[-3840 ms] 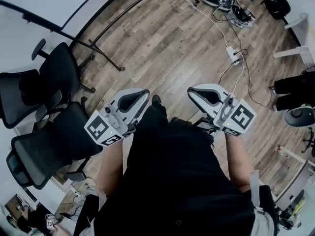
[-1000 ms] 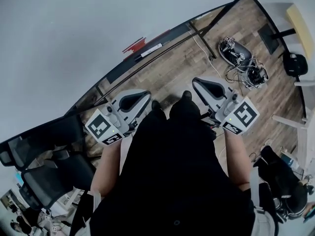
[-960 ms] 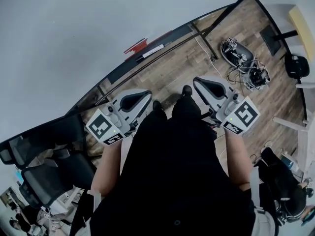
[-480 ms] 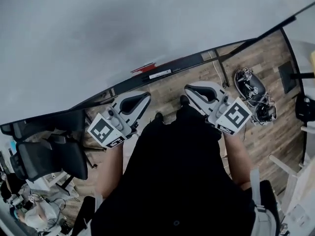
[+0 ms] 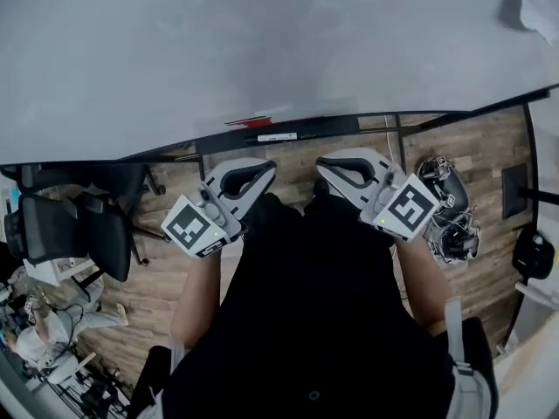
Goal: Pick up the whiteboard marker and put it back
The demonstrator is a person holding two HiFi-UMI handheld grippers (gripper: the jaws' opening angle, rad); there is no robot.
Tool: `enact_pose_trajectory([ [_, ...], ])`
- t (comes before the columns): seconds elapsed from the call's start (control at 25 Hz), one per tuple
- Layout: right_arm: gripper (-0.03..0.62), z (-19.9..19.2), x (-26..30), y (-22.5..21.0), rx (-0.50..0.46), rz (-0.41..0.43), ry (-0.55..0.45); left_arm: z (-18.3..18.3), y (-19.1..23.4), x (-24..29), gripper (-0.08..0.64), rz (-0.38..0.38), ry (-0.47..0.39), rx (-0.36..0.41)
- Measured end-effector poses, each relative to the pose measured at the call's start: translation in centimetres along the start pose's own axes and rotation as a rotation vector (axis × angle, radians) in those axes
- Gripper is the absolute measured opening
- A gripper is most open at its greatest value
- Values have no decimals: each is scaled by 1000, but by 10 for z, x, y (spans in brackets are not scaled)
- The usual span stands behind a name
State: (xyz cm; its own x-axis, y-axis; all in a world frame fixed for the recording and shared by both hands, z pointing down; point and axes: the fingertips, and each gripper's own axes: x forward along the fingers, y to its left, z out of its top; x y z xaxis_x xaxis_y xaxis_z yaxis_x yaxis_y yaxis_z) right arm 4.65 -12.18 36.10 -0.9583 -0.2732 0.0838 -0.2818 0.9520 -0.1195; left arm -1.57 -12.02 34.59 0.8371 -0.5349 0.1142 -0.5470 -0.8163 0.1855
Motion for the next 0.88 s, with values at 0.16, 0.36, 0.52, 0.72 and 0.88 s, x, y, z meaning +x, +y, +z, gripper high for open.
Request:
enact_pose_trajectory([
  [0.16, 20, -16, -13, -13, 7, 35, 41, -10, -13, 11, 12, 24, 25, 10],
  [0.36, 20, -24, -10, -24, 20, 58, 34, -23, -4, 13, 12, 68, 54, -2],
  [0.52, 20, -22, -9, -29, 27, 62, 8, -26, 10, 23, 12, 97, 101, 44],
  [0.72, 20, -25, -13, -30, 47, 54, 1, -36, 25, 28, 12, 130, 229, 187],
  [0.88, 20, -26, -23, -39, 42, 27, -3, -56, 39, 33, 12, 157, 356, 276],
])
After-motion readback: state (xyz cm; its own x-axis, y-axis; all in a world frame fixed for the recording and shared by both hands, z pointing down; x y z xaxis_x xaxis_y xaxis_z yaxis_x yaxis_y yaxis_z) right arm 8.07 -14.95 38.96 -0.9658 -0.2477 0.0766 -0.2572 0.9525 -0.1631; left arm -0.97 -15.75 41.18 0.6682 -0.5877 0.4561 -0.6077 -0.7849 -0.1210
